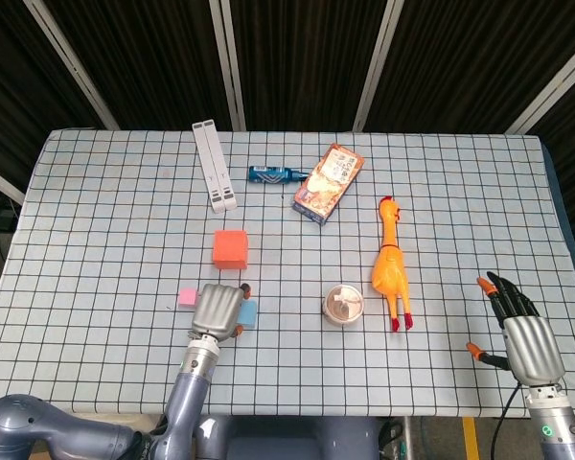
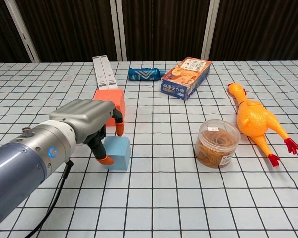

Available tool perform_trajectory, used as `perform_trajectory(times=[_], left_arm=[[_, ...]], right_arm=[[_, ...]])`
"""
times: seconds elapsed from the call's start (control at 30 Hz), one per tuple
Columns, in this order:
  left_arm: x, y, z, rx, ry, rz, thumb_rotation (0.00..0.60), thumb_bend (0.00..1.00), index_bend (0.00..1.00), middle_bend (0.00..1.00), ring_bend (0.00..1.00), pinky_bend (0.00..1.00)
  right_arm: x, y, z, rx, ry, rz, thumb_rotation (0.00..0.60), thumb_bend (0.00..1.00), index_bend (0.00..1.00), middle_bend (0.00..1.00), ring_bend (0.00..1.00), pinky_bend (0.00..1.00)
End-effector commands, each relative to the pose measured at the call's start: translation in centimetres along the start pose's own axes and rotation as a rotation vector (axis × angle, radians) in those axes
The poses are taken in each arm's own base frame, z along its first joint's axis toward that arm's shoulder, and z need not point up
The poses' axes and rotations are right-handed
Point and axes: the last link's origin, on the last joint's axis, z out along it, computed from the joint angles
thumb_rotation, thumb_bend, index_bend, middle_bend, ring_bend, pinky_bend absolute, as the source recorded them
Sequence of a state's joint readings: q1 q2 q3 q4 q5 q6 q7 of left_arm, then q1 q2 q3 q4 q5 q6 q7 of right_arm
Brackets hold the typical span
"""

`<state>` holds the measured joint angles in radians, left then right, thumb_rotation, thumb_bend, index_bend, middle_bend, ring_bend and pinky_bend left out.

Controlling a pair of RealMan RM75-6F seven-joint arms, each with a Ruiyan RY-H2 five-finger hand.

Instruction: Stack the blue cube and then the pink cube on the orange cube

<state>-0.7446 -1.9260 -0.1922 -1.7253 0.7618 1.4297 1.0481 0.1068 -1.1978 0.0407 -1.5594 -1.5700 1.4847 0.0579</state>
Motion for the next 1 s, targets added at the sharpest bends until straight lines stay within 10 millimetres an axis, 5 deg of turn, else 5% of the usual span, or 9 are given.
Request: perform_trajectory(times=[0.03,0.63,1.0], left_arm=[[0.0,0.1,-0.1,-0.002,0.002,0.002,0.600,0.21,0.41,1.00,0.80,0.80],[0.0,0.1,-0.1,0.003,0.010,0.001,0.600,0.26,0.44,1.00,0.81,0.81],[2.2,-0.7,-0.6,0.018,0.040,-0.022,0.600,0.26,0.44,1.00,0.81,0.81]], right_arm=[[0.0,0.0,0.0,0.000,0.000,0.001,0.600,0.16,0.10,0.07,0.10,0.21],[-0.1,0.0,0.0,-0.001,-0.005,0.002,0.600,0.16,0.10,0.07,0.10,0.21],[-0.2,-0.2,0.0,0.006,-0.009,-0.002,0.600,0.16,0.10,0.07,0.10,0.21]])
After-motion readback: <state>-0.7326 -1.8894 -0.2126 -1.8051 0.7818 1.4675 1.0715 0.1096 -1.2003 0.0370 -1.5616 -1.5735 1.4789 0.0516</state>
